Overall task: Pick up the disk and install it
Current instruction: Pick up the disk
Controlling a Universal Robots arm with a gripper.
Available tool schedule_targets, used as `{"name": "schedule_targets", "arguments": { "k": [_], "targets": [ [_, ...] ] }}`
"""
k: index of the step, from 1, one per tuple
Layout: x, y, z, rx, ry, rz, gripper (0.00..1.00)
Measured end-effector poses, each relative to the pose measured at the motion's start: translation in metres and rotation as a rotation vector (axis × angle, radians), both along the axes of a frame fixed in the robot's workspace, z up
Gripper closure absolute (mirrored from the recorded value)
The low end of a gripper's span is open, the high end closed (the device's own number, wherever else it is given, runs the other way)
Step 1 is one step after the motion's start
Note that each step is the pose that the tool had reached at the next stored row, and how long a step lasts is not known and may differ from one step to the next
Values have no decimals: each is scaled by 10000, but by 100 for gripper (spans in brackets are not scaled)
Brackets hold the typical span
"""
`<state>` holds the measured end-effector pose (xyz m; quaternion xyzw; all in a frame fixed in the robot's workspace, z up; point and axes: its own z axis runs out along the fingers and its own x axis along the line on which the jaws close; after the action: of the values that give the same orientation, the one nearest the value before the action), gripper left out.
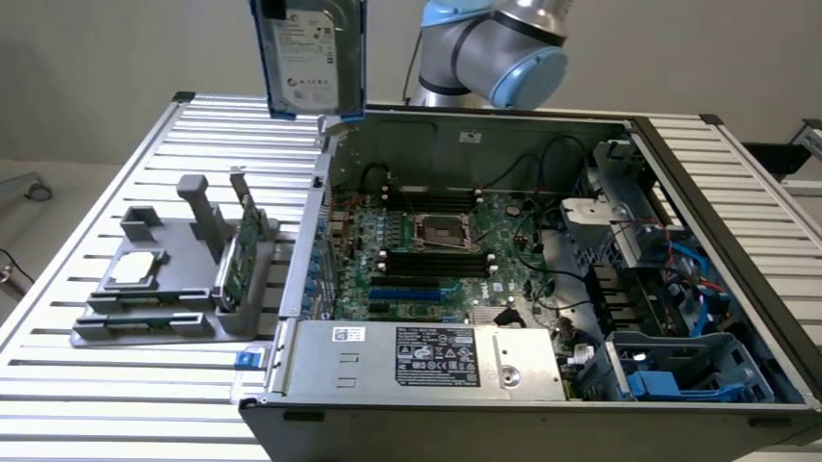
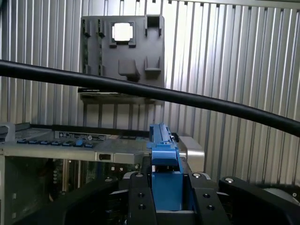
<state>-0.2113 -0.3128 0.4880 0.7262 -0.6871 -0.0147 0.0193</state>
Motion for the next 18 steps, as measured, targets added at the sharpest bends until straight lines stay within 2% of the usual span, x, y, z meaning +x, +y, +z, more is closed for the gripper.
{"name": "schedule_targets", "arguments": {
  "k": [3,9,18],
  "targets": [
    [135,-9,4,0,52,0,67],
    [409,-36,4,0,95,0,67],
    [818,-174,-10,1,95,-1,67]
  ]
}}
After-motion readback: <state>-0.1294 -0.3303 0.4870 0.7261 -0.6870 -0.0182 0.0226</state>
